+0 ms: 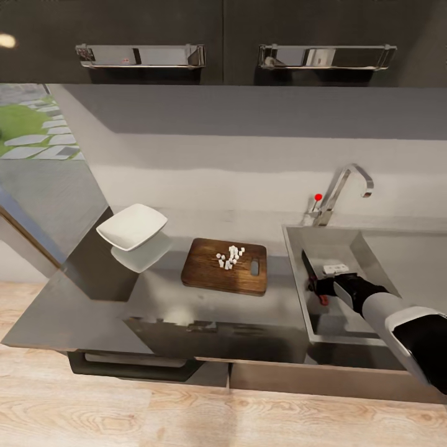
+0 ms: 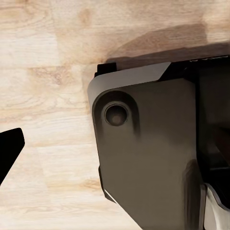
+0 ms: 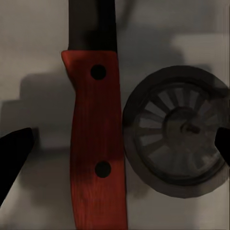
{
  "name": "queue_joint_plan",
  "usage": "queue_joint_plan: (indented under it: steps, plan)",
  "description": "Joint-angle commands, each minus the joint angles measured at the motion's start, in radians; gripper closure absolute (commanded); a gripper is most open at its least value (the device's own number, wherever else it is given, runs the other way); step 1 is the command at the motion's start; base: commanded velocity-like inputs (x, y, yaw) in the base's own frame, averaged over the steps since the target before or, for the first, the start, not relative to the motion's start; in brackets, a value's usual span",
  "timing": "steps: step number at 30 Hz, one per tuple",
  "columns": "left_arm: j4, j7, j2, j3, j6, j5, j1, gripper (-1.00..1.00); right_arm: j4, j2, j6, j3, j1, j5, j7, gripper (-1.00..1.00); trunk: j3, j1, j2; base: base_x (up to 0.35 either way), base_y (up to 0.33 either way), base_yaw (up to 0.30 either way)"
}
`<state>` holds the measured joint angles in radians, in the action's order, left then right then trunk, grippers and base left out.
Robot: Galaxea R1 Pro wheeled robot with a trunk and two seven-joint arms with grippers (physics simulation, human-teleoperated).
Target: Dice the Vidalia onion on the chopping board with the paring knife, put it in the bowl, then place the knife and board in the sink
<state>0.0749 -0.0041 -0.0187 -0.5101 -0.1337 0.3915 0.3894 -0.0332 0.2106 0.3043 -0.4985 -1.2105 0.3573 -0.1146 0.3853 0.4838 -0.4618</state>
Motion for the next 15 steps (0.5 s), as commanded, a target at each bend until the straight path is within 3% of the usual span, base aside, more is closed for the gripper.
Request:
queue_joint_plan:
  steps: [1, 15]
  plan:
    - [0.005, 0.000, -0.001, -0.008, -0.007, 0.007, 0.002, -1.00, 0.000, 0.000, 0.006, -0.014, 0.000, 0.006, -0.004, -1.00, 0.002, 0.001, -0.001, 0.000, 0.000, 0.000]
    - [0.005, 0.000, -0.003, -0.008, -0.007, 0.007, 0.002, -1.00, -0.020, 0.008, 0.017, -0.009, 0.000, 0.006, 0.004, -1.00, 0.002, 0.001, -0.001, 0.000, 0.000, 0.000]
